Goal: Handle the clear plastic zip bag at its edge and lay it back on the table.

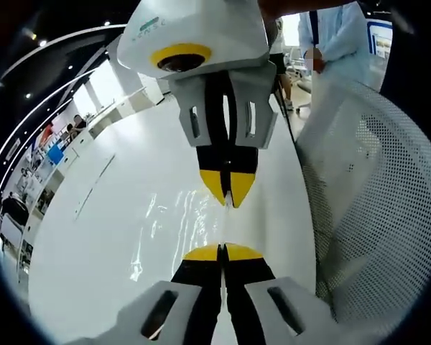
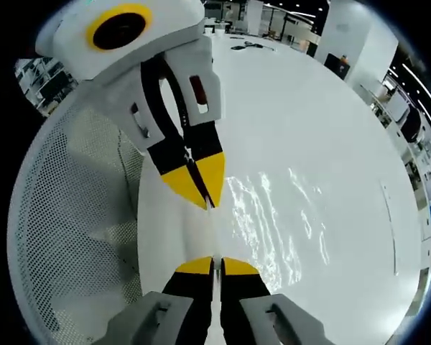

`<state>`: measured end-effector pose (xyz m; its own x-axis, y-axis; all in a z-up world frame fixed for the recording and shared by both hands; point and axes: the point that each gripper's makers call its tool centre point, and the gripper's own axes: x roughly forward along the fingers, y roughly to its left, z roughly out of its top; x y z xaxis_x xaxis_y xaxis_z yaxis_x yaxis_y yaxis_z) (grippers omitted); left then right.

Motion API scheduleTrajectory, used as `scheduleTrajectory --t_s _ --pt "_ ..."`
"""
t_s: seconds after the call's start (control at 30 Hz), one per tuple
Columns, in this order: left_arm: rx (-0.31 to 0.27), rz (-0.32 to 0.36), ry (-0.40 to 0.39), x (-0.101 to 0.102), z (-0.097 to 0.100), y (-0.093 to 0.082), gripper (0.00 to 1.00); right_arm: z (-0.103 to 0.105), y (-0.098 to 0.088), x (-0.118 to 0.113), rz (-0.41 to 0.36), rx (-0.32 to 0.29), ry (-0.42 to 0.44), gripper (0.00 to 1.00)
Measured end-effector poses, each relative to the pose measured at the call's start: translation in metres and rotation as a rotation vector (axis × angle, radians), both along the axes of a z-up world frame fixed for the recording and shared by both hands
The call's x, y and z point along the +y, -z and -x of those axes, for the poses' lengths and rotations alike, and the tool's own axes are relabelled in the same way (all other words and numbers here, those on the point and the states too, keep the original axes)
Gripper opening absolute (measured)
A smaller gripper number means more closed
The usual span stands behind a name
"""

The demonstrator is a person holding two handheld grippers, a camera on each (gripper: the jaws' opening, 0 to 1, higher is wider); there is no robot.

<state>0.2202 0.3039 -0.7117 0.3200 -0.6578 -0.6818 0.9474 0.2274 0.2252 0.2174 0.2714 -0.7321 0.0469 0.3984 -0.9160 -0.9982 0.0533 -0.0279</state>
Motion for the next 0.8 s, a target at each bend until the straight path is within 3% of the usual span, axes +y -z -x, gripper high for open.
scheduleTrajectory --t_s 0.8 --pt "-0.008 -0.01 -0.008 0.004 -0.004 0.001 0.0 -0.005 0.005 -0.028 0.023 0.003 0.041 0.0"
